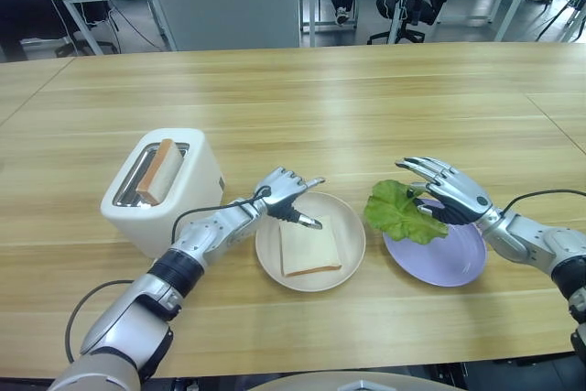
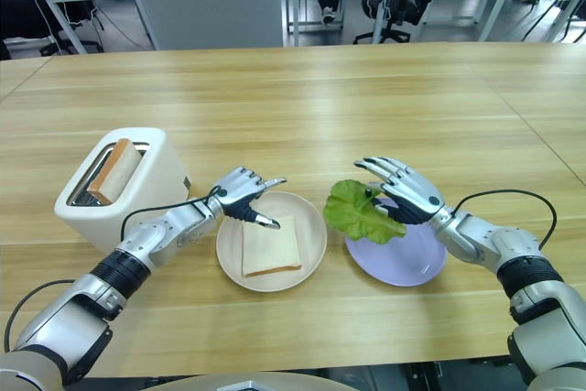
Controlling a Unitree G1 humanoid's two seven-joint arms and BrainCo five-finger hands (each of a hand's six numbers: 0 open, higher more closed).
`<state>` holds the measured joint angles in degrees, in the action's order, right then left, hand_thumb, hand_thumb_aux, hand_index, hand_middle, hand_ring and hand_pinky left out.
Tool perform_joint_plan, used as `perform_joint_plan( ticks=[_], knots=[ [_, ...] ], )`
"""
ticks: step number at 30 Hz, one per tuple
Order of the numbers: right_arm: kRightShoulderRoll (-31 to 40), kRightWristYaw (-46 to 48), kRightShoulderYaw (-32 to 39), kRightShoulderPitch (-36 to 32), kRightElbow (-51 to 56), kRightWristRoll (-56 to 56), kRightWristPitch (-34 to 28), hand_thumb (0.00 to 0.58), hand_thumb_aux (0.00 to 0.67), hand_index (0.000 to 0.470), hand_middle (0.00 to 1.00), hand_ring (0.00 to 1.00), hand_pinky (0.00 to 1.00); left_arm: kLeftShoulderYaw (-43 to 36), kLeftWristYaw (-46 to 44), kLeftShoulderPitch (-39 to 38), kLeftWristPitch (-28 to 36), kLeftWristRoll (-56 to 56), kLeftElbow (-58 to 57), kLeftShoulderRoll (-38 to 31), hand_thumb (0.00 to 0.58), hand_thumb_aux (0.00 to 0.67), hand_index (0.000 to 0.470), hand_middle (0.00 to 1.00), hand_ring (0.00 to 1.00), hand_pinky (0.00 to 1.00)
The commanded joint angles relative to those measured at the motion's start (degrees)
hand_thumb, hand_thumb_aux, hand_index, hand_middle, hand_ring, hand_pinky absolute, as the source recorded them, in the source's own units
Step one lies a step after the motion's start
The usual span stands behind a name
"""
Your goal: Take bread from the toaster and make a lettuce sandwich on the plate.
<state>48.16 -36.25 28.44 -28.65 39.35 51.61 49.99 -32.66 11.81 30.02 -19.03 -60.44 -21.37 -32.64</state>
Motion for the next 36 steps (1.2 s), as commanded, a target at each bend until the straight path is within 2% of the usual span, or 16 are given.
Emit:
perform_joint_plan(
  ticks=[1, 6, 11, 15, 18, 22, 31, 32, 33, 34, 35, 36],
  knots=[
    [-3.1, 6.0, -1.0, 0.9, -6.4, -3.1, 0.3, 0.580, 0.670, 0.460, 0.00, 0.00, 0.00, 5.2, -2.2, -3.3, 4.5, -1.5, 11.5, -4.6, 0.000, 0.000, 0.000, 0.00, 0.00, 0.00],
    [-7.9, 11.0, -0.2, 1.1, -9.4, -3.7, -0.1, 0.580, 0.670, 0.460, 0.00, 0.00, 0.00, 16.1, -9.1, -10.9, 12.0, -2.0, 29.4, -11.1, 0.000, 0.000, 0.000, 0.00, 0.00, 0.00],
    [-13.5, 14.2, 1.5, -0.6, -8.7, -2.6, 0.1, 0.580, 0.670, 0.460, 0.00, 0.00, 0.00, 28.7, -17.5, -20.0, 18.1, -1.0, 42.0, -15.8, 0.000, 0.000, 0.000, 0.00, 0.00, 0.00],
    [-17.8, 16.4, 3.0, -3.3, -5.2, -2.1, -0.1, 0.580, 0.670, 0.460, 0.00, 0.00, 0.00, 38.8, -27.4, -28.1, 26.7, -1.7, 44.8, -16.2, 0.000, 0.000, 0.000, 0.00, 0.00, 0.00],
    [-20.7, 17.0, 4.0, -5.1, -1.8, -2.0, -0.3, 0.580, 0.670, 0.460, 0.00, 0.00, 0.00, 43.8, -33.0, -33.6, 30.9, -1.9, 43.4, -16.5, 0.000, 0.000, 0.000, 0.00, 0.00, 0.00],
    [-23.0, 16.7, 5.0, -6.6, 2.0, -1.1, -0.4, 0.580, 0.670, 0.460, 0.00, 0.00, 0.00, 45.7, -36.1, -35.9, 33.9, -1.9, 43.1, -15.9, 0.000, 0.000, 0.000, 0.00, 0.00, 0.00],
    [-23.7, 13.2, 7.1, -7.6, 6.9, 2.9, -3.7, 0.580, 0.670, 0.460, 0.00, 0.00, 0.00, 40.2, -37.8, -32.2, 35.2, -1.4, 37.3, -14.1, 0.000, 0.000, 0.000, 0.00, 0.00, 0.00],
    [-23.8, 12.9, 7.3, -7.6, 7.4, 3.2, -4.1, 0.379, 0.276, 0.189, 0.00, 0.00, 0.00, 39.7, -37.6, -31.7, 35.1, -1.2, 36.4, -14.0, 0.000, 0.000, 0.000, 0.00, 0.00, 0.00],
    [-24.0, 12.7, 7.5, -7.7, 7.8, 3.4, -4.5, 0.190, 0.121, 0.083, 0.00, 0.00, 0.00, 39.2, -37.4, -31.2, 34.9, -0.9, 35.6, -13.7, 0.000, 0.000, 0.000, 0.00, 0.00, 0.00],
    [-24.2, 12.5, 7.7, -7.7, 8.2, 3.6, -4.8, 0.190, 0.121, 0.083, 0.00, 0.00, 0.00, 38.9, -37.1, -30.8, 34.6, -0.1, 35.0, -13.4, 0.000, 0.000, 0.000, 0.00, 0.00, 0.00],
    [-24.3, 12.3, 8.0, -7.8, 8.6, 3.8, -5.1, 0.000, 0.000, 0.000, 0.00, 0.00, 0.00, 38.7, -36.7, -30.2, 34.4, 0.7, 34.6, -12.9, 0.000, 0.000, 0.000, 0.00, 0.00, 0.00],
    [-24.5, 12.1, 8.2, -7.9, 8.9, 3.9, -5.4, 0.000, 0.000, 0.000, 0.00, 0.00, 0.00, 38.5, -36.2, -29.6, 34.2, 1.2, 34.3, -12.6, 0.116, 0.071, 0.049, 0.00, 0.00, 0.00]
  ],
)
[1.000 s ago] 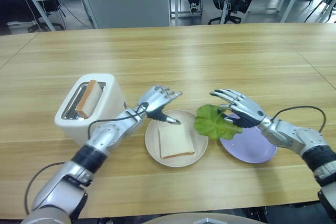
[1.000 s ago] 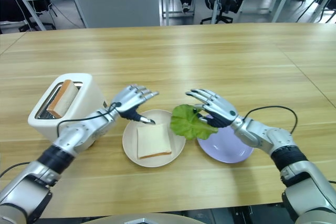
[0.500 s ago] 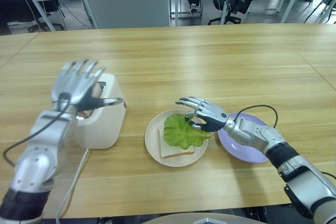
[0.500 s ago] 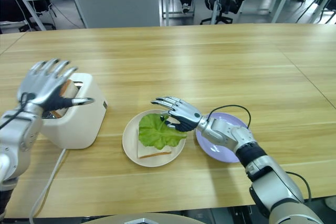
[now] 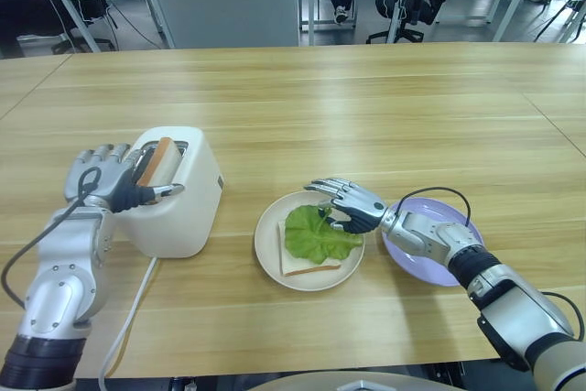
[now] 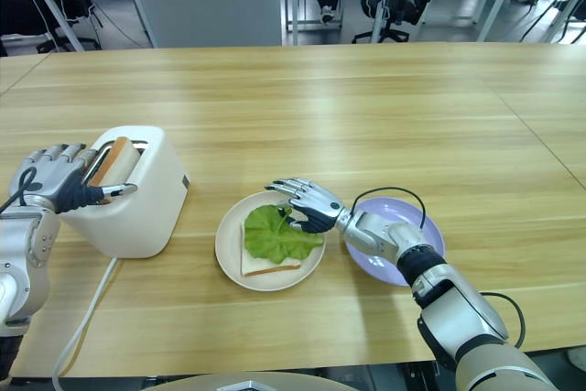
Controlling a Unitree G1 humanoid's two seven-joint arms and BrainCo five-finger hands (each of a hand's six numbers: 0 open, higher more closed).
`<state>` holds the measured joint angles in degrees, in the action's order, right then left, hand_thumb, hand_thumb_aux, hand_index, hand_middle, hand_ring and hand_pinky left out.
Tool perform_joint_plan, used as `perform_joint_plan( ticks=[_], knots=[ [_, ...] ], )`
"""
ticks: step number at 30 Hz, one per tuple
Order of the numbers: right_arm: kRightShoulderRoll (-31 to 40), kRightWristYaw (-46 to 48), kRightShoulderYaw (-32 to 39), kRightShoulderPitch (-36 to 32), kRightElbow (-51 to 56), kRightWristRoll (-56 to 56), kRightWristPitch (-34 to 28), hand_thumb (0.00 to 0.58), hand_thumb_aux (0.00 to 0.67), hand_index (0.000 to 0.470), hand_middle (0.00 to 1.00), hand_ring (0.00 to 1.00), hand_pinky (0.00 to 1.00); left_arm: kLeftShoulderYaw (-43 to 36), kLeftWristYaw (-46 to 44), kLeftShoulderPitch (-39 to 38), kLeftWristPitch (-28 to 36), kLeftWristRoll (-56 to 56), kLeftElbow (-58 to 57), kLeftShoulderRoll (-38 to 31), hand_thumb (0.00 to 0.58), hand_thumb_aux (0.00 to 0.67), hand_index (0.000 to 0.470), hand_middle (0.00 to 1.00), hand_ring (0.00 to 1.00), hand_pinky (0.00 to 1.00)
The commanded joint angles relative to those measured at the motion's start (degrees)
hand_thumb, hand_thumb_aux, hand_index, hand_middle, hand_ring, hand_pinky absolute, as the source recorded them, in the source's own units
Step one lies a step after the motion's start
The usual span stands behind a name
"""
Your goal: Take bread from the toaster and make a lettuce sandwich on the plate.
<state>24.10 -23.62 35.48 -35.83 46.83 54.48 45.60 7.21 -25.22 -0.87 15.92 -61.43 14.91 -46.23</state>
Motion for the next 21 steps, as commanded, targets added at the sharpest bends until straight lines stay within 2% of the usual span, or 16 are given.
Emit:
perform_joint_plan(
  ticks=[1, 2, 3, 4, 6, 7, 8, 9, 15, 21],
  knots=[
    [-0.5, -0.7, 1.5, -0.8, 1.8, 1.2, -1.1, 0.000, 0.000, 0.000, 0.00, 0.00, 0.00, -1.5, 1.5, 2.0, -0.9, 2.6, -2.4, 1.2, 0.251, 0.166, 0.114, 0.00, 0.00, 0.00],
    [-0.6, -0.8, 1.6, -0.8, 1.9, 1.3, -1.2, 0.000, 0.000, 0.000, 0.00, 0.00, 0.00, -1.6, 2.2, 2.7, -1.1, 2.9, -2.8, 1.3, 0.410, 0.307, 0.211, 0.00, 0.00, 0.00],
    [-0.6, -0.9, 1.8, -0.9, 2.1, 1.3, -1.2, 0.000, 0.000, 0.000, 0.00, 0.00, 0.00, -1.6, 3.1, 3.4, -1.2, 3.3, -3.2, 1.5, 0.410, 0.307, 0.211, 0.00, 0.00, 0.00],
    [-0.7, -0.9, 1.8, -0.9, 2.1, 1.3, -1.3, 0.000, 0.000, 0.000, 0.00, 0.00, 0.00, -1.6, 4.0, 4.1, -1.4, 3.7, -3.7, 1.5, 0.580, 0.670, 0.460, 0.00, 0.00, 0.00],
    [-0.7, -0.9, 1.9, -0.9, 2.1, 1.2, -1.5, 0.000, 0.000, 0.000, 0.00, 0.00, 0.00, -1.5, 5.6, 5.3, -1.7, 4.8, -4.4, 1.5, 0.580, 0.670, 0.460, 0.00, 0.00, 0.00],
    [-0.7, -0.9, 1.9, -0.9, 2.2, 1.2, -1.5, 0.000, 0.000, 0.000, 0.00, 0.00, 0.00, -1.3, 6.7, 5.8, -2.0, 5.3, -4.5, 1.5, 0.580, 0.670, 0.460, 0.25, 0.25, 0.25],
    [-0.8, -0.9, 1.9, -0.9, 2.2, 1.2, -1.6, 0.000, 0.000, 0.000, 0.00, 0.00, 0.00, -0.8, 7.7, 6.4, -2.2, 5.7, -4.2, 1.5, 0.580, 0.670, 0.460, 0.73, 0.73, 0.73],
    [-0.8, -0.9, 1.9, -0.9, 2.2, 1.2, -1.6, 0.000, 0.000, 0.000, 0.00, 0.00, 0.00, -0.4, 8.7, 6.8, -2.4, 6.1, -3.6, 1.4, 0.580, 0.670, 0.460, 1.00, 1.00, 1.00],
    [-0.4, -1.1, 1.6, -0.8, 1.6, 0.8, -1.6, 0.000, 0.000, 0.000, 0.00, 0.00, 0.00, 2.4, 12.6, 10.4, -4.2, 8.4, 1.4, 0.0, 0.580, 0.670, 0.460, 1.00, 1.00, 1.00],
    [1.8, -1.0, 0.0, -0.6, -1.7, -0.2, -1.3, 0.000, 0.000, 0.000, 0.00, 0.00, 0.00, 5.6, 12.0, 14.3, -7.1, 12.4, 7.0, -1.9, 0.580, 0.670, 0.460, 1.00, 1.00, 1.00]
  ],
)
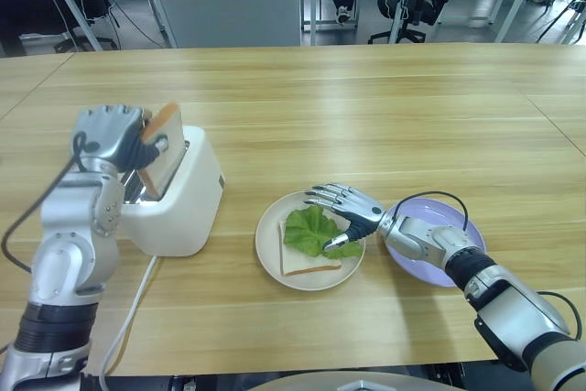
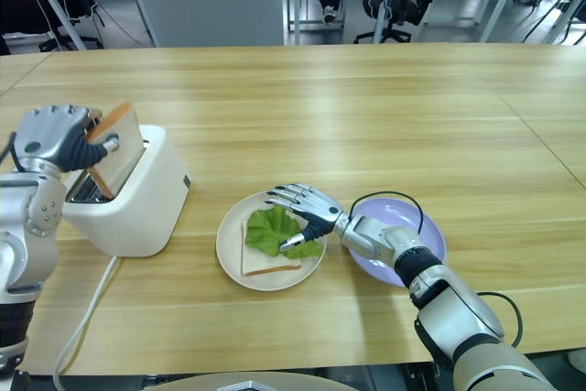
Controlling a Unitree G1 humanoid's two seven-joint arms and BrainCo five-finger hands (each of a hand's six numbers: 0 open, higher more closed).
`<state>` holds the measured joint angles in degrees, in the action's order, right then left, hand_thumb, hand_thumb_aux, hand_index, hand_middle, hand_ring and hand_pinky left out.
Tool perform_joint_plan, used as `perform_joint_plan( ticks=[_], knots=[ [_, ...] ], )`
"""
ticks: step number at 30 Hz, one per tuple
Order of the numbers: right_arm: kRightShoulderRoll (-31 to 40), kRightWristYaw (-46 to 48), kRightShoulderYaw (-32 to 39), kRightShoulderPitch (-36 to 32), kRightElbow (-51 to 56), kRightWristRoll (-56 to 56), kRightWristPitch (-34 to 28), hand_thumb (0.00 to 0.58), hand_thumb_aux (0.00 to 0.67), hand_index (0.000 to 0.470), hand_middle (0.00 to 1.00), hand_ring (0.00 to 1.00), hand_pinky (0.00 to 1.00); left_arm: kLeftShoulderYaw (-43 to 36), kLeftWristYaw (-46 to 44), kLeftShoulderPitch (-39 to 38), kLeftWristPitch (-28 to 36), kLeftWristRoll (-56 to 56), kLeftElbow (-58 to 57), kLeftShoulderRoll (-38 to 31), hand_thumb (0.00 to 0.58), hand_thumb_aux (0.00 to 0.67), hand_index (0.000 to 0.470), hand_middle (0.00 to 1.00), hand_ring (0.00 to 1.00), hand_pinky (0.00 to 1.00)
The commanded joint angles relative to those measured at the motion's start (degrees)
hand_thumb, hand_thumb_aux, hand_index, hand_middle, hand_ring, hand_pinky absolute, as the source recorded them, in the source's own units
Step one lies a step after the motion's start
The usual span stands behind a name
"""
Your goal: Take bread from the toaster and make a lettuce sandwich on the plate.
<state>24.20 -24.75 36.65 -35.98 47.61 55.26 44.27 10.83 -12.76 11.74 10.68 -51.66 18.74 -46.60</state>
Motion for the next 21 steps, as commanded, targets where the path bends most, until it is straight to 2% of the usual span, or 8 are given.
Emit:
perform_joint_plan(
  ticks=[1, 6, 11, 16, 21],
  knots=[
    [2.4, 0.1, -1.6, -0.2, -3.6, -1.3, 0.2, 0.000, 0.000, 0.000, 0.00, 0.00, 0.00, 2.5, -1.0, 2.5, -2.5, 4.0, 4.0, -1.8, 0.580, 0.670, 0.460, 1.00, 1.00, 1.00],
    [7.8, -1.2, -5.4, 3.4, -14.8, -2.3, 1.7, 0.000, 0.000, 0.000, 0.00, 0.00, 0.00, 2.8, -6.6, 7.4, -5.0, 14.5, 5.7, -2.6, 0.580, 0.670, 0.460, 1.00, 1.00, 1.00],
    [14.6, -6.7, -10.8, 9.8, -29.6, 1.6, 0.2, 0.000, 0.000, 0.000, 0.00, 0.00, 0.00, -2.6, -16.3, 9.4, -6.4, 29.1, 3.8, 0.6, 0.580, 0.670, 0.460, 1.00, 1.00, 1.00],
    [19.5, -11.7, -15.5, 15.6, -41.0, 5.8, -0.8, 0.000, 0.000, 0.000, 0.00, 0.00, 0.00, -9.7, -23.3, 9.3, -9.6, 38.2, -3.5, 4.7, 0.580, 0.670, 0.460, 1.00, 1.00, 1.00],
    [21.9, -15.1, -18.5, 20.1, -50.1, 9.7, -1.0, 0.000, 0.000, 0.000, 0.00, 0.00, 0.00, -15.9, -27.9, 12.3, -12.9, 43.5, -13.5, 10.2, 0.580, 0.670, 0.460, 1.00, 1.00, 1.00]
  ],
)
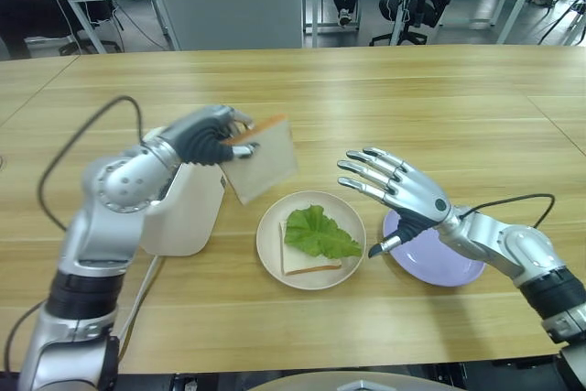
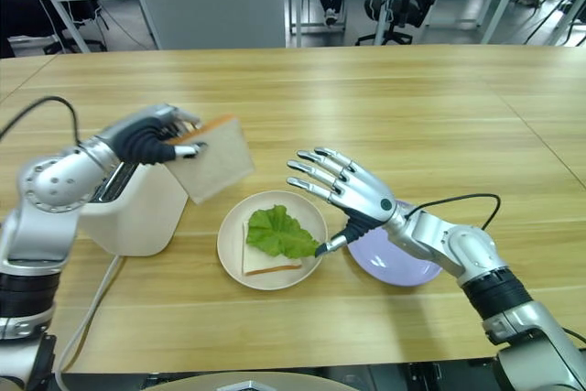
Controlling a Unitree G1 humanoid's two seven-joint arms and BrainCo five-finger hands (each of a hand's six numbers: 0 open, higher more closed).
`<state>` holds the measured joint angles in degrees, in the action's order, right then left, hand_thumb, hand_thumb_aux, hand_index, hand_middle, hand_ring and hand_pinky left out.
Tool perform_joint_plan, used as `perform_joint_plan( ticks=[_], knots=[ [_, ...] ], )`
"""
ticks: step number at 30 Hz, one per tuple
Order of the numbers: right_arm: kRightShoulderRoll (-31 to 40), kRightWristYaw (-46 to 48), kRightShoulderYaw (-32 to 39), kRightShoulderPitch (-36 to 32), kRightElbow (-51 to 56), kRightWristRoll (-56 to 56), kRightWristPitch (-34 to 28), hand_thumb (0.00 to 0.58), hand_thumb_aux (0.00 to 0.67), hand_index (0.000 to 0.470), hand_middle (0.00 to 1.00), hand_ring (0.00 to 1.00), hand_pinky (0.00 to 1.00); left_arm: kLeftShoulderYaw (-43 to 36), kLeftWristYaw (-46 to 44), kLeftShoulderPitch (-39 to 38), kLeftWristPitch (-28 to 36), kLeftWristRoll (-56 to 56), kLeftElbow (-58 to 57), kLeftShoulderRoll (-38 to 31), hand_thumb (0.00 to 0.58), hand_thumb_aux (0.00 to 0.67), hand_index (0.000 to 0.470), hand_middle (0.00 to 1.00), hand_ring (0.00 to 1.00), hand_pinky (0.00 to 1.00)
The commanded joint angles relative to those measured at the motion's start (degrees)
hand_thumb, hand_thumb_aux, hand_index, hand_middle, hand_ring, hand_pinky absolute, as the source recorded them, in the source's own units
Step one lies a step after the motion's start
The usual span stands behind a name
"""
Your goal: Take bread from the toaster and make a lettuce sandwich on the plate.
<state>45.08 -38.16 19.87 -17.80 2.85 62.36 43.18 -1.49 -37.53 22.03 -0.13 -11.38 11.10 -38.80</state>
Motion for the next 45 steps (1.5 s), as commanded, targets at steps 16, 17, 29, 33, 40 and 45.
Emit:
perform_joint_plan(
  ticks=[16, 17, 29, 33, 40, 45],
  knots=[
    [-4.3, 13.3, 8.1, 2.5, -2.8, 0.8, 5.2, 0.000, 0.000, 0.000, 0.00, 0.00, 0.00, -14.8, -9.0, 8.0, -21.9, 3.8, -40.7, 14.3, 0.580, 0.670, 0.460, 1.00, 1.00, 1.00],
    [-4.4, 14.1, 8.2, 2.5, -2.5, 0.2, 5.5, 0.000, 0.000, 0.000, 0.00, 0.00, 0.00, -15.1, -9.1, 8.1, -22.6, 3.6, -42.0, 14.3, 0.580, 0.670, 0.460, 1.00, 1.00, 1.00],
    [-7.0, 25.7, 11.5, 1.5, 6.0, -3.5, 6.7, 0.000, 0.000, 0.000, 0.00, 0.00, 0.00, -19.1, -4.1, 12.4, -30.9, -3.9, -54.9, 15.2, 0.580, 0.670, 0.460, 1.00, 1.00, 1.00],
    [-8.3, 28.9, 12.4, 0.9, 8.2, -4.2, 6.1, 0.000, 0.000, 0.000, 0.00, 0.00, 0.00, -20.4, 0.7, 13.9, -33.7, -8.0, -57.3, 15.3, 0.580, 0.670, 0.460, 1.00, 1.00, 1.00],
    [-11.0, 34.4, 12.9, 0.0, 12.9, -6.8, 3.9, 0.000, 0.000, 0.000, 0.00, 0.00, 0.00, -25.5, 21.7, 17.0, -38.3, -25.4, -56.7, 12.0, 0.456, 0.360, 0.247, 0.00, 0.00, 0.00],
    [-11.3, 35.8, 12.0, 0.3, 12.5, -9.4, 4.2, 0.000, 0.000, 0.000, 0.00, 0.00, 0.00, -29.2, 42.9, 20.0, -36.5, -42.4, -48.0, 7.1, 0.000, 0.000, 0.000, 0.00, 0.00, 0.00]
  ],
)
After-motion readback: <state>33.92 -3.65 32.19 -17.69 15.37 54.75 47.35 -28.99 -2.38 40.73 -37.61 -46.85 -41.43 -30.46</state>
